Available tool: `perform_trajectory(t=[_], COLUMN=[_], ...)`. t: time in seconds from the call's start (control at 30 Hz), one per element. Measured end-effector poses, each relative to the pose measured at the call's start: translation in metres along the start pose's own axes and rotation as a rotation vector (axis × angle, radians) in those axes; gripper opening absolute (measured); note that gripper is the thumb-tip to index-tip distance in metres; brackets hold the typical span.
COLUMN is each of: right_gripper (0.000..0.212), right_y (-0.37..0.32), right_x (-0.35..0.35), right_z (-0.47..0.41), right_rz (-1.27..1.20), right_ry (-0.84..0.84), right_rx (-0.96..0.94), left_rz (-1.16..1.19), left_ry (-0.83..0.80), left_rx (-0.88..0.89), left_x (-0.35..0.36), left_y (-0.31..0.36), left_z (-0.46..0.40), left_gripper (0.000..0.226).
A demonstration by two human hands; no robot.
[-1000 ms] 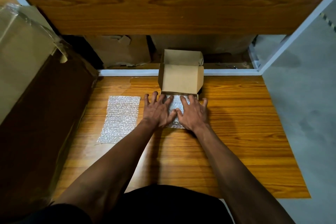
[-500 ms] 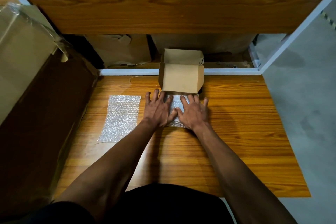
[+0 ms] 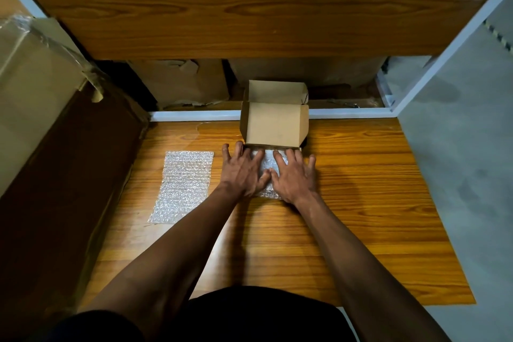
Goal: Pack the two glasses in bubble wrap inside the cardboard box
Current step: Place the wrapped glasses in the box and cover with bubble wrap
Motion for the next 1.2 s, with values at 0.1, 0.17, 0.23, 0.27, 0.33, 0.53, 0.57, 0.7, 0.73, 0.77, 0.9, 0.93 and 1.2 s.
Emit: perform_trajectory(t=[0.1, 0.17, 0.23, 0.27, 0.33, 0.53, 0.57, 0.7, 0.73, 0.77, 0.9, 0.93, 1.2], right_gripper=[0.060, 0.059, 0.059, 0.058, 0.058, 0.057, 0.058, 0.053, 0.051, 0.050, 0.056, 0.058, 0.059], right_y=[-0.002, -0.004, -0.005, -0.004, -0.003, -0.003, -0.003, 0.002, 0.005, 0.008, 0.016, 0.017, 0.018], right_x=[0.001, 0.000, 0.000, -0.001, 0.000, -0.001, -0.001, -0.004, -0.004, -0.003, 0.006, 0.007, 0.009], right_z=[0.000, -0.004, -0.007, -0.008, -0.009, -0.009, -0.007, 0.006, 0.012, 0.018, 0.034, 0.035, 0.053], right_rz=[0.016, 0.021, 0.013, 0.008, -0.001, 0.006, -0.001, -0.091, -0.122, -0.144, -0.158, -0.153, -0.132], right_ry=[-0.004, -0.031, -0.043, -0.045, -0.043, -0.052, -0.051, 0.087, 0.139, 0.182, 0.157, 0.125, 0.085], right_rx=[0.012, 0.008, 0.004, 0.003, -0.002, -0.014, -0.006, -0.004, -0.010, -0.016, -0.025, -0.025, 0.134], left_rz=[-0.015, -0.020, -0.023, -0.016, 0.001, 0.016, 0.015, 0.058, 0.081, 0.099, 0.118, 0.125, 0.120], left_ry=[0.023, -0.006, -0.028, -0.035, -0.050, -0.113, -0.117, -0.011, 0.025, 0.056, 0.127, 0.120, 0.214], left_rx=[-0.022, -0.013, -0.012, -0.013, -0.010, 0.003, 0.007, -0.005, -0.011, -0.011, 0.004, 0.003, -0.024], left_x=[0.004, 0.006, 0.006, 0.006, 0.004, -0.006, -0.007, 0.001, 0.004, 0.008, 0.017, 0.019, 0.020], left_y=[-0.001, -0.001, -0.001, -0.002, -0.001, -0.001, -0.001, -0.003, -0.006, -0.008, -0.014, -0.014, -0.013], left_z=[0.002, 0.000, -0.003, -0.005, -0.005, -0.010, -0.009, 0.006, 0.011, 0.016, 0.033, 0.034, 0.049], left_gripper=[0.071, 0.074, 0.075, 0.075, 0.074, 0.075, 0.075, 0.069, 0.068, 0.068, 0.070, 0.070, 0.063])
Point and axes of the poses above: each hand's wrist, its own z-axis away from the middle knuckle, its own x-axis out of the palm, y = z × x, the point moved 3 cm from there along -z, towards the middle knuckle
